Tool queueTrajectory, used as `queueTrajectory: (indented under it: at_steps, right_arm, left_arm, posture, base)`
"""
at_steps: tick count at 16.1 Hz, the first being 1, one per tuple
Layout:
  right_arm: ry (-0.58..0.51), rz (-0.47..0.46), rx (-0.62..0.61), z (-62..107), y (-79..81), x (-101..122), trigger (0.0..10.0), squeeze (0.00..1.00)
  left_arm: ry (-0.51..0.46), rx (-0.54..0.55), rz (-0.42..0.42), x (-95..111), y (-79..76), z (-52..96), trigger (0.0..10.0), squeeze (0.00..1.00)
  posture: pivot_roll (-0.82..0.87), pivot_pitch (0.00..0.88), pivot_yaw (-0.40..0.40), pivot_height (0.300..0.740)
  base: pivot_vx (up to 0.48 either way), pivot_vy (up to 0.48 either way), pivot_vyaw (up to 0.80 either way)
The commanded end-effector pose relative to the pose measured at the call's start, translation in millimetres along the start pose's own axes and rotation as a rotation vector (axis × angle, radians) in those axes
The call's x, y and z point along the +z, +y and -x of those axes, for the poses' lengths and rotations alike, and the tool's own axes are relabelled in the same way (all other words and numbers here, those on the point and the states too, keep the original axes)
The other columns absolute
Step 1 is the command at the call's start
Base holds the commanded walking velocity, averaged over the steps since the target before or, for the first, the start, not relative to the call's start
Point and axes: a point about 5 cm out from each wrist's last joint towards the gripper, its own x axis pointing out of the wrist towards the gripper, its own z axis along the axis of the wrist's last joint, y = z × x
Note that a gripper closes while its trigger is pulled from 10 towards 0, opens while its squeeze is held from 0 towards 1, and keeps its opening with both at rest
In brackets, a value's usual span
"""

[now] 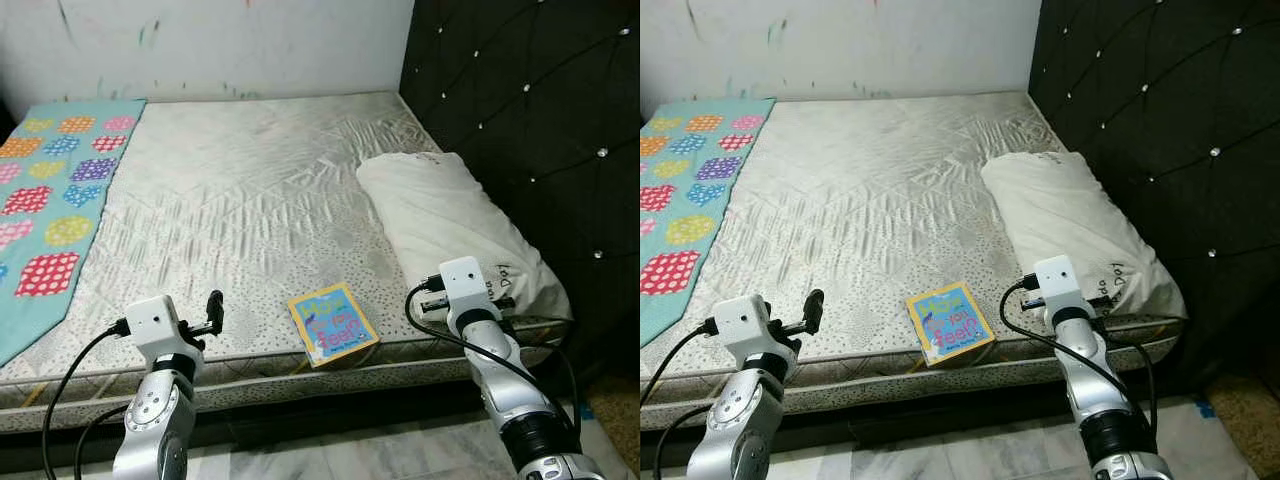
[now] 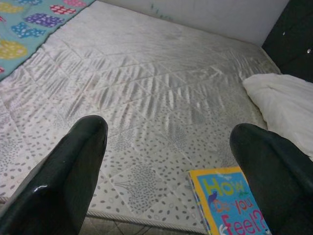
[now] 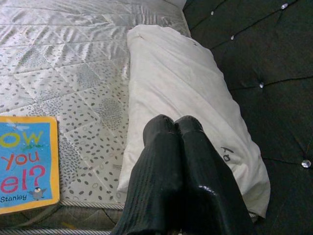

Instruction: Clean up the room

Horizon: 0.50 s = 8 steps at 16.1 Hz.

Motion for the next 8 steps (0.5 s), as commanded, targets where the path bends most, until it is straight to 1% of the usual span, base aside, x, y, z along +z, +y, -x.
queueTrajectory:
  at_steps: [1,6,7,8]
  right_arm:
    - [-0.014,0.004,0.006,-1.7,-0.5,4.8,10.0,0.0]
    - [-0.014,0.004,0.006,-1.7,-0.5,4.8,10.0,0.0]
    - [0.124,0.041,0.184,4.1,21.9,-15.2,10.0,0.0]
    - [0.188,0.054,0.267,8.3,31.9,-24.4,10.0,0.0]
  left_arm:
    - [-0.002,-0.001,-0.011,0.4,0.3,0.4,10.0,0.0]
    - [-0.002,-0.001,-0.011,0.4,0.3,0.4,10.0,0.0]
    - [0.04,-0.008,-0.024,-4.5,-1.5,-0.1,10.0,0.0]
    - [0.06,-0.011,-0.03,-7.0,-2.3,0.0,10.0,0.0]
  posture:
    - [0.0,0.0,0.009,0.74]
    - [0.0,0.0,0.009,0.74]
    - [0.0,0.0,0.008,0.74]
    - [0.0,0.0,0.008,0.74]
  base:
    - [0.0,0.0,0.0]
    - [0.0,0.0,0.0]
    - [0.0,0.0,0.0]
    - [0.0,0.0,0.0]
